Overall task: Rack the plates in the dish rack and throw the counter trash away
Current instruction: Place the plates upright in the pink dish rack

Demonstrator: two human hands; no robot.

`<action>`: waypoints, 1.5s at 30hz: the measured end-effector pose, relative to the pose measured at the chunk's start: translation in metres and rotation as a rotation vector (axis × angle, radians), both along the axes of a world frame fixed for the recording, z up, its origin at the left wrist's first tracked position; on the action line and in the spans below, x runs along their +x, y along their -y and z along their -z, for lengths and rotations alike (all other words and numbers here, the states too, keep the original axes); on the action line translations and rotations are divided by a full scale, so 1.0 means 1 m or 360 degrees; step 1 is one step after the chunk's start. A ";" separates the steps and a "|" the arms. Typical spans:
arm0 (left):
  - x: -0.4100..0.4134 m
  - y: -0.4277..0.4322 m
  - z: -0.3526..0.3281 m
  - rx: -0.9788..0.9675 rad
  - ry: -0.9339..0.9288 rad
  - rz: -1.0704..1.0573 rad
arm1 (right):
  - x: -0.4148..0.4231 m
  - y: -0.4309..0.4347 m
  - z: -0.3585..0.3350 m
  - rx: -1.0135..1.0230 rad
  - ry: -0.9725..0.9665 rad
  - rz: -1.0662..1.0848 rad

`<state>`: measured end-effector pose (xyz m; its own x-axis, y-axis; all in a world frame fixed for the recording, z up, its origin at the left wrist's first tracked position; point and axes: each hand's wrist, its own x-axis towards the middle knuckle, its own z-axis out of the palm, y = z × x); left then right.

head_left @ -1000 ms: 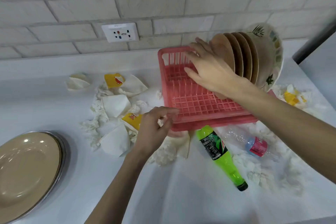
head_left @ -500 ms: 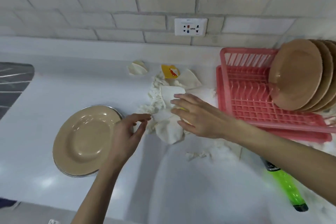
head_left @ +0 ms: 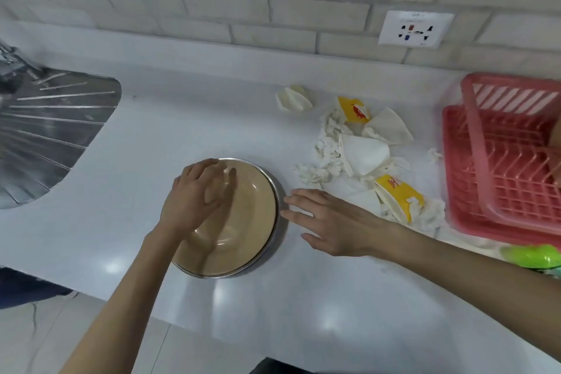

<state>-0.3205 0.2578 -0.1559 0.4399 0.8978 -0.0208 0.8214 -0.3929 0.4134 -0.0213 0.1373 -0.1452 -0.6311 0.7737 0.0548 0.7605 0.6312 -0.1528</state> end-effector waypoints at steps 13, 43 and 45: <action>-0.024 -0.038 -0.004 -0.0417 0.0571 -0.0414 | -0.021 -0.010 0.019 -0.0354 -0.0133 0.0283; 0.124 0.031 -0.033 -0.0633 0.1328 -0.0248 | 0.054 0.064 -0.038 -0.0499 -0.1752 0.1600; 0.141 0.041 -0.033 -0.0708 0.1388 -0.0222 | 0.070 0.072 -0.046 -0.0459 -0.1768 0.1649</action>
<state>-0.1795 0.2164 -0.1228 0.3522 0.9318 -0.0876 0.1858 0.0222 0.9823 0.0484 0.0652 -0.0995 0.4264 0.8983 -0.1058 0.2566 -0.2323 -0.9382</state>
